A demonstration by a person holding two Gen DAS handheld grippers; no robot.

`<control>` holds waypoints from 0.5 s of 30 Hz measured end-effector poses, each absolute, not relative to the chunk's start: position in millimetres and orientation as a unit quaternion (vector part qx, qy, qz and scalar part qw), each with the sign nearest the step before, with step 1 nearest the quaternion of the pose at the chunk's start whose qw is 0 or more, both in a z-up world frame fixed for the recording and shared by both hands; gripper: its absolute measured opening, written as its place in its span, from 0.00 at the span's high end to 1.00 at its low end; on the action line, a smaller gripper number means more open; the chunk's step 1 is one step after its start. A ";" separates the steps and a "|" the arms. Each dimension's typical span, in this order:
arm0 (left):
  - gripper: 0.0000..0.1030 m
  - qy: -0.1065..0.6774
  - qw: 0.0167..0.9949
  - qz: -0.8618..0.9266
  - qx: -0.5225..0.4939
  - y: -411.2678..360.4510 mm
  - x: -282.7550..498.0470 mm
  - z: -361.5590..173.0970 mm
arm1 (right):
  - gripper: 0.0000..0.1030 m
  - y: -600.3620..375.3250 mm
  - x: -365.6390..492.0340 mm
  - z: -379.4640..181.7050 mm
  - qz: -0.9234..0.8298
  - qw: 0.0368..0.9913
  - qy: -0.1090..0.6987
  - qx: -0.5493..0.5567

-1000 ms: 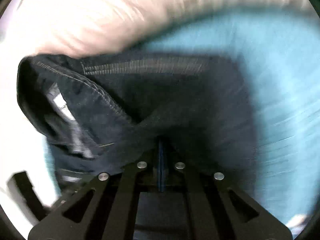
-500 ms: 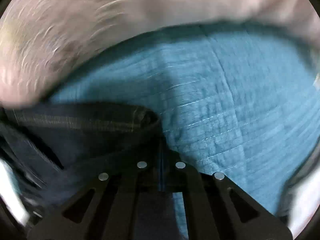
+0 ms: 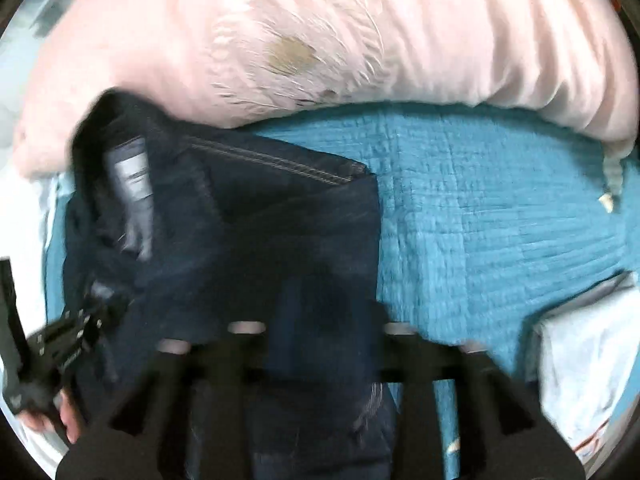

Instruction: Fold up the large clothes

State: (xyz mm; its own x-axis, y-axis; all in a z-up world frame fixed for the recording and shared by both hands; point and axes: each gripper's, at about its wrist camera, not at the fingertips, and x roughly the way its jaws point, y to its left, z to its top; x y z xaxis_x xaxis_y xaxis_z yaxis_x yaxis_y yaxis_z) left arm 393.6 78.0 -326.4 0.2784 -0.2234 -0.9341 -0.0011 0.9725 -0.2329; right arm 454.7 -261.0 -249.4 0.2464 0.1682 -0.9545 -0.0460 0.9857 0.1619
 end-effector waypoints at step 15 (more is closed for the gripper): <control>0.49 0.584 0.809 -0.009 -0.071 170.7 389.8 -269.3 | 0.26 -210.8 433.8 -229.2 0.057 0.775 0.625 0.074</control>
